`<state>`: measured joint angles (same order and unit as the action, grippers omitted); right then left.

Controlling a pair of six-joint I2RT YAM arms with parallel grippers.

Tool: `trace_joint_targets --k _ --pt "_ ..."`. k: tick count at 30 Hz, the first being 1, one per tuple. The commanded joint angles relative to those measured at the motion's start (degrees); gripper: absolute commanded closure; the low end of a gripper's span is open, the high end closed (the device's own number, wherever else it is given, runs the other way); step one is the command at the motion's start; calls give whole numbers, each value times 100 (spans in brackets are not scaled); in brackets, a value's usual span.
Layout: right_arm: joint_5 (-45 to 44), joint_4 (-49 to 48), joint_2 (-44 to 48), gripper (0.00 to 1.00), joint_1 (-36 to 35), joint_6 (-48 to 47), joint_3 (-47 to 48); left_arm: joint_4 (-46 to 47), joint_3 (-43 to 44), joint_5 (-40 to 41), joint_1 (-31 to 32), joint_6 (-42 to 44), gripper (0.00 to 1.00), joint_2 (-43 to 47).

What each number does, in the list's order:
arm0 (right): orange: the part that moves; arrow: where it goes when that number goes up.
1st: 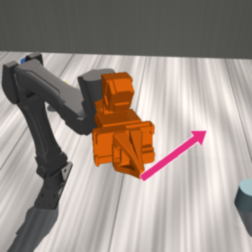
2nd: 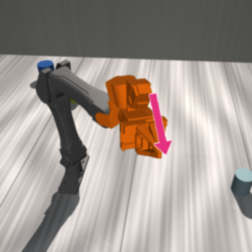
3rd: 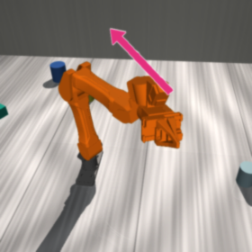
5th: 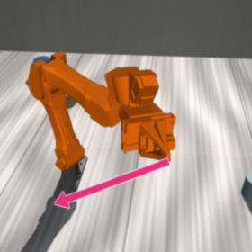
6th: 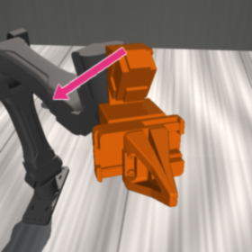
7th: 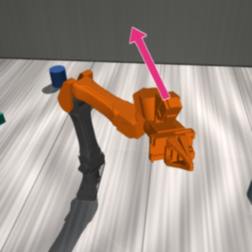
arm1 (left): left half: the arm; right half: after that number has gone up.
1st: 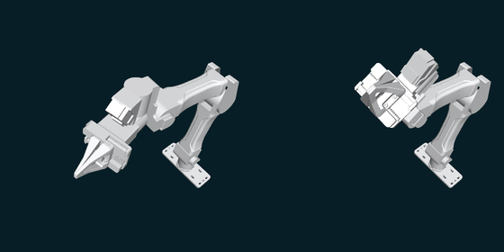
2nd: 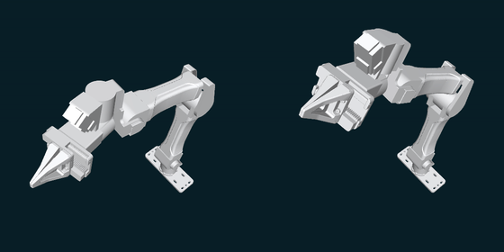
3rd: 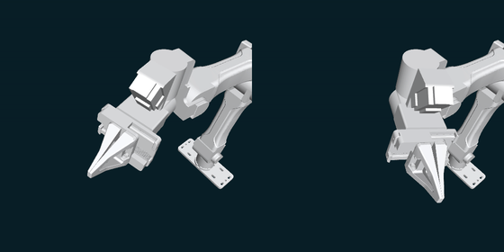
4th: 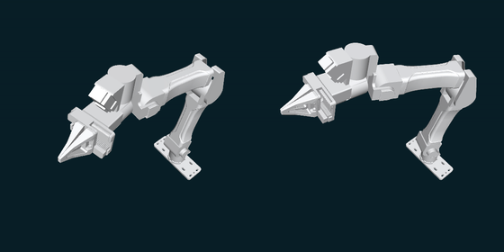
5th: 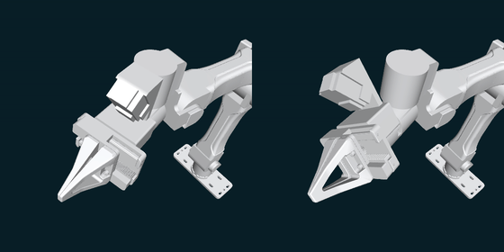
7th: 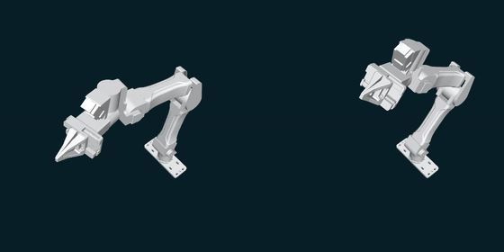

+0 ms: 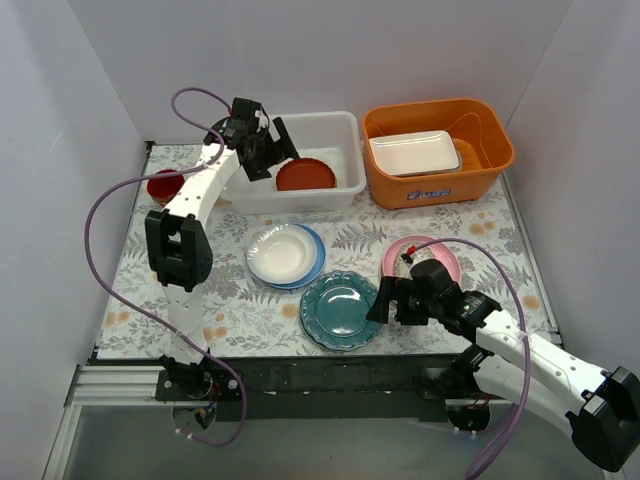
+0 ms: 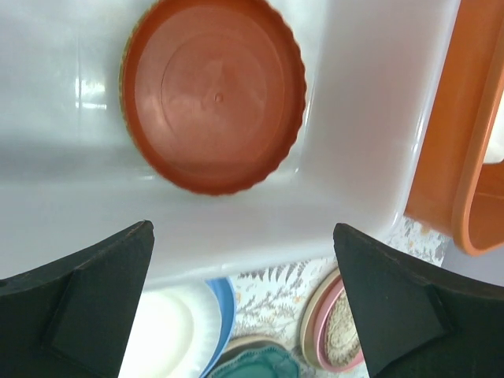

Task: Place the plates into the plastic bin on the countertop
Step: Place the plate in the plastic bin.

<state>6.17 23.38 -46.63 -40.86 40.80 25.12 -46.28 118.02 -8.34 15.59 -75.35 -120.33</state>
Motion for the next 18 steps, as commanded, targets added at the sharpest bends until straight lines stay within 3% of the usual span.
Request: trace_joint_targets --k 1,3,18 --pt "24 -342 -48 8 26 86 -122 207 -700 -352 66 91 2 1028" --pt "42 -386 -74 13 26 95 -113 338 -1051 -432 75 56 2 1441" --pt "112 -869 84 18 52 376 -420 990 -4452 -933 198 -410 2 4052"
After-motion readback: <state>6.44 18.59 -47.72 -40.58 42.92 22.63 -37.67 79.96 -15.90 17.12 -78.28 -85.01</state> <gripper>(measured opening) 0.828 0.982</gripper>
